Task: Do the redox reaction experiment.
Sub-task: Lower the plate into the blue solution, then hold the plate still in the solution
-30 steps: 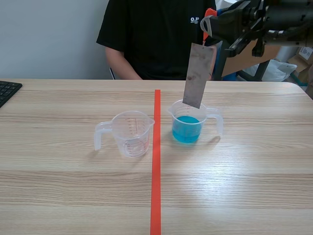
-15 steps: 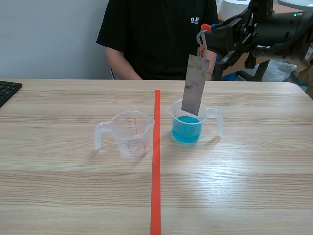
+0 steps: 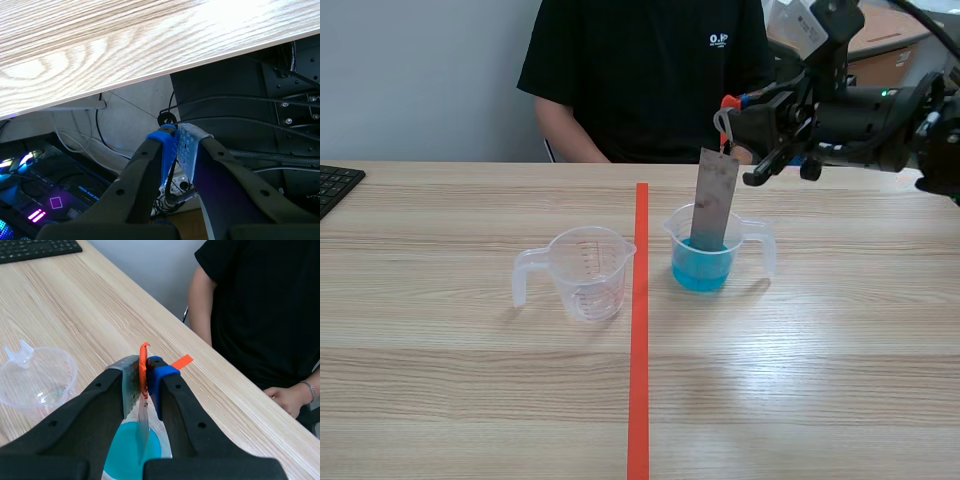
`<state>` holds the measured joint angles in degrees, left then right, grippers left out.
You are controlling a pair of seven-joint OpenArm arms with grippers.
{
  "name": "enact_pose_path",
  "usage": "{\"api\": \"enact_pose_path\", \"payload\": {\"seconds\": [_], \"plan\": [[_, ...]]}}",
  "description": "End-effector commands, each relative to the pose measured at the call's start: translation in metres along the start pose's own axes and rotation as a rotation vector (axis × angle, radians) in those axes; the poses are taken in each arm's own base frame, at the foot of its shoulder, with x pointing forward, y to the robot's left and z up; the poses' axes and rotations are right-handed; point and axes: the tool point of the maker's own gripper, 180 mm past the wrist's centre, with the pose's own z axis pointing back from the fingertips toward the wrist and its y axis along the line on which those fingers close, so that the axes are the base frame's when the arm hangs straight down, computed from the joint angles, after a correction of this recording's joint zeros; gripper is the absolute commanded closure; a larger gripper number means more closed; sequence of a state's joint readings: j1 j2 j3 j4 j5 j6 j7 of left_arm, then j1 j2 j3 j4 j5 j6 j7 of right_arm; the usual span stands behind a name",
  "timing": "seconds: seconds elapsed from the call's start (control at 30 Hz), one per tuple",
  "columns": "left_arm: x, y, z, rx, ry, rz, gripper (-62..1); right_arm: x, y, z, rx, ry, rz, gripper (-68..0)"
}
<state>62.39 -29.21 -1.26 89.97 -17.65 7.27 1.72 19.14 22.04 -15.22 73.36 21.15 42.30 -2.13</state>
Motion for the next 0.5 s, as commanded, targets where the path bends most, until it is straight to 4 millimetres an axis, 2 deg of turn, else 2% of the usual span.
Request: {"api": "enact_pose_path", "payload": {"seconds": [0.0, 0.47], "plan": [[0.001, -0.001, 0.002, -0.006, -0.006, 0.0, -4.9, 0.012, 0.0, -0.003, 0.014, -0.039, 0.019, -1.7], [0.001, -0.001, 0.002, -0.006, -0.006, 0.0, -4.9, -0.02, 0.011, -0.015, 0.034, 0.0, 0.023, -1.7]]}}
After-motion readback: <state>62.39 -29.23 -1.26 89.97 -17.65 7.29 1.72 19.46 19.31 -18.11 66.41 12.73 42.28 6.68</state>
